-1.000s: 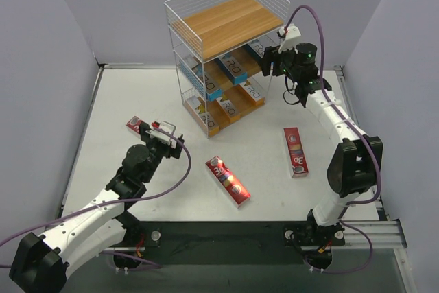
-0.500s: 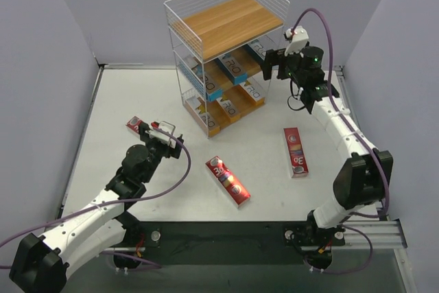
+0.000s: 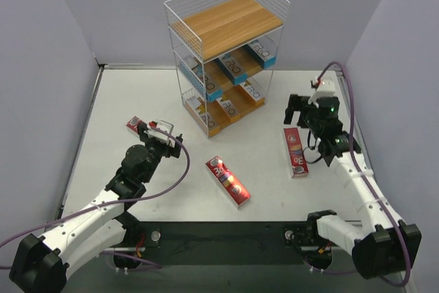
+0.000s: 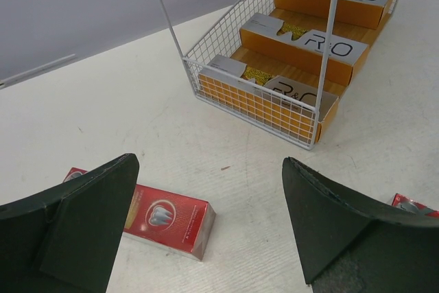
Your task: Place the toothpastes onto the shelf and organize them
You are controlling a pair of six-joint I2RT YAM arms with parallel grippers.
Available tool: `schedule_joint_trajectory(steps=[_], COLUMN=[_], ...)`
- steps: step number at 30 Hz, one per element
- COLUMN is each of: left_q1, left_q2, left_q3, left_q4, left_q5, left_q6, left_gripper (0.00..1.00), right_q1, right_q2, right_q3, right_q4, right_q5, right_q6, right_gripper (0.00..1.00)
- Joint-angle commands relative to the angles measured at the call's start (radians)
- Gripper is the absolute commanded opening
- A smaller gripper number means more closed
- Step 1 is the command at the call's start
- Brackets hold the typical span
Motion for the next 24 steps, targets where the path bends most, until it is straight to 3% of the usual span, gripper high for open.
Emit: schedule_joint_trajectory(steps=[1, 12, 24], left_q1=[0.003, 0.000, -0.008], left_q2=[0.003, 0.035, 0.023], left_q3=[0.009, 0.013, 0.012], left_q4=[0.067, 0.074, 0.071], left_q5=[-0.012, 0.009, 0.020], left_q6=[-0.026, -0.049, -0.052], left_gripper=[0.97, 0.97, 0.97], right_q1=[-0.026, -0.126, -0.095], right_q2=[-0.156, -0.306, -0.117], right_q3=[-0.129, -0.358, -0.395], right_q4=[-0.142, -0.366, -0.297], right_q5=[0.112, 0.020, -0.060], right_q6=[0.134, 0.335, 0.390], right_gripper=[0.99, 1.00, 1.00])
